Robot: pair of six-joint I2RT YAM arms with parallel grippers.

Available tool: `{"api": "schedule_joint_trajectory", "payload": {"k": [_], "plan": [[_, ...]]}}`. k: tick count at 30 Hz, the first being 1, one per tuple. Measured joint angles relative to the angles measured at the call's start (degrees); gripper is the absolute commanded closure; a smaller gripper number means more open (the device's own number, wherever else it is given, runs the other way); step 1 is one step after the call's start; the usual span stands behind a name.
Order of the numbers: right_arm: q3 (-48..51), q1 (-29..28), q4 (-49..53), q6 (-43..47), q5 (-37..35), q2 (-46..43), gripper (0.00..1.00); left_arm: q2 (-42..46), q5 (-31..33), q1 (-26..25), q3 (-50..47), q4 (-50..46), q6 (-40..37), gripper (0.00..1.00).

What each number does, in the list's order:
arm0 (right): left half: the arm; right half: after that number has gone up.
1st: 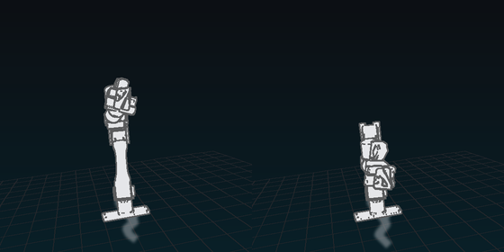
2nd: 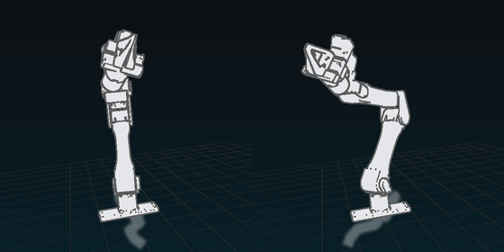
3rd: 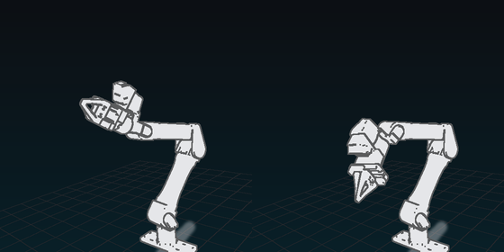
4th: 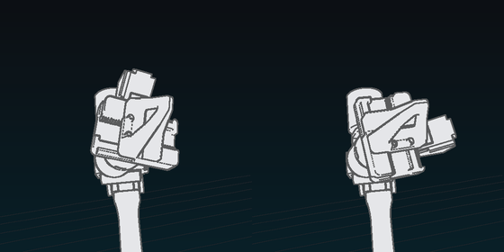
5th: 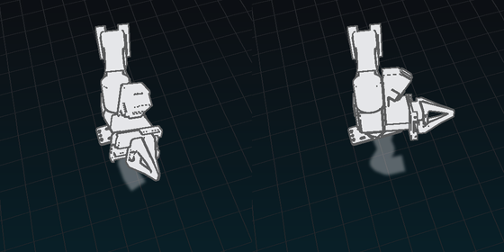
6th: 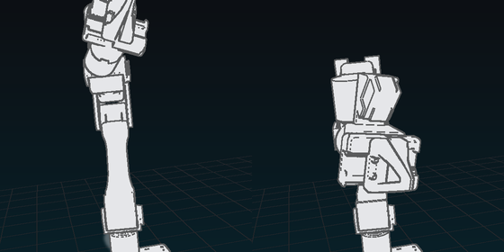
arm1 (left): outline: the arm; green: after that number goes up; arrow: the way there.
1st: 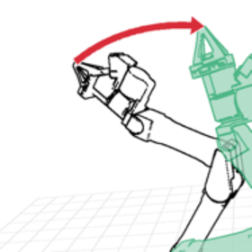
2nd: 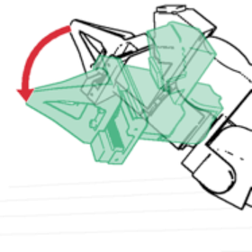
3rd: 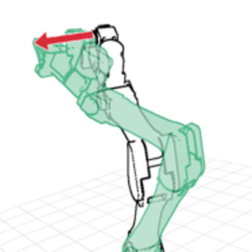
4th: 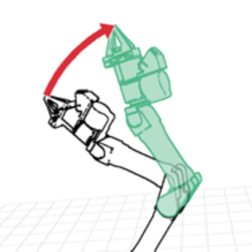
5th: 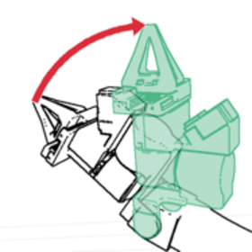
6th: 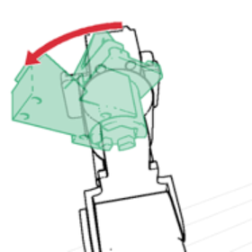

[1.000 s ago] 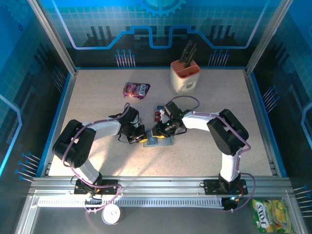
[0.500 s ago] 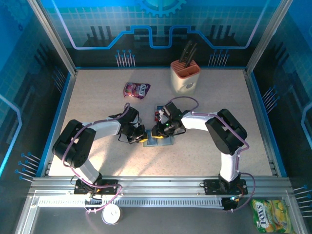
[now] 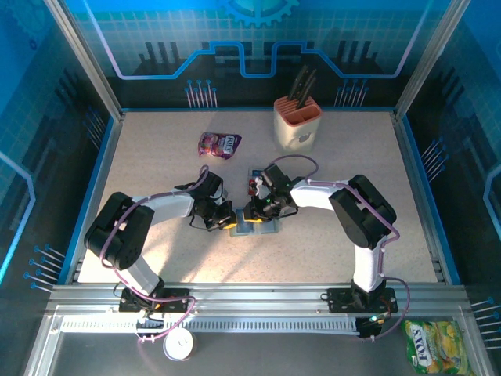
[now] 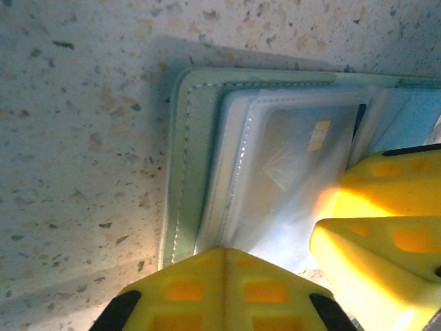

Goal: Take the credit cards out of the card holder

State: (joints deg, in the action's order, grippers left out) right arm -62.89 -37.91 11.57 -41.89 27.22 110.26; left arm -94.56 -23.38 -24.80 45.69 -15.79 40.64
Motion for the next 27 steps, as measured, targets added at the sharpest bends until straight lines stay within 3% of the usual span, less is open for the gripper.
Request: {"api": "schedule_joint_trajectory", "payload": {"k": [27], "plan": [[-1.27, -0.44, 5.53, 3.41, -4.31, -1.75, 0.70, 0.00, 0.61, 0.00, 2.67, -3.28, -0.26, 0.99]]}}
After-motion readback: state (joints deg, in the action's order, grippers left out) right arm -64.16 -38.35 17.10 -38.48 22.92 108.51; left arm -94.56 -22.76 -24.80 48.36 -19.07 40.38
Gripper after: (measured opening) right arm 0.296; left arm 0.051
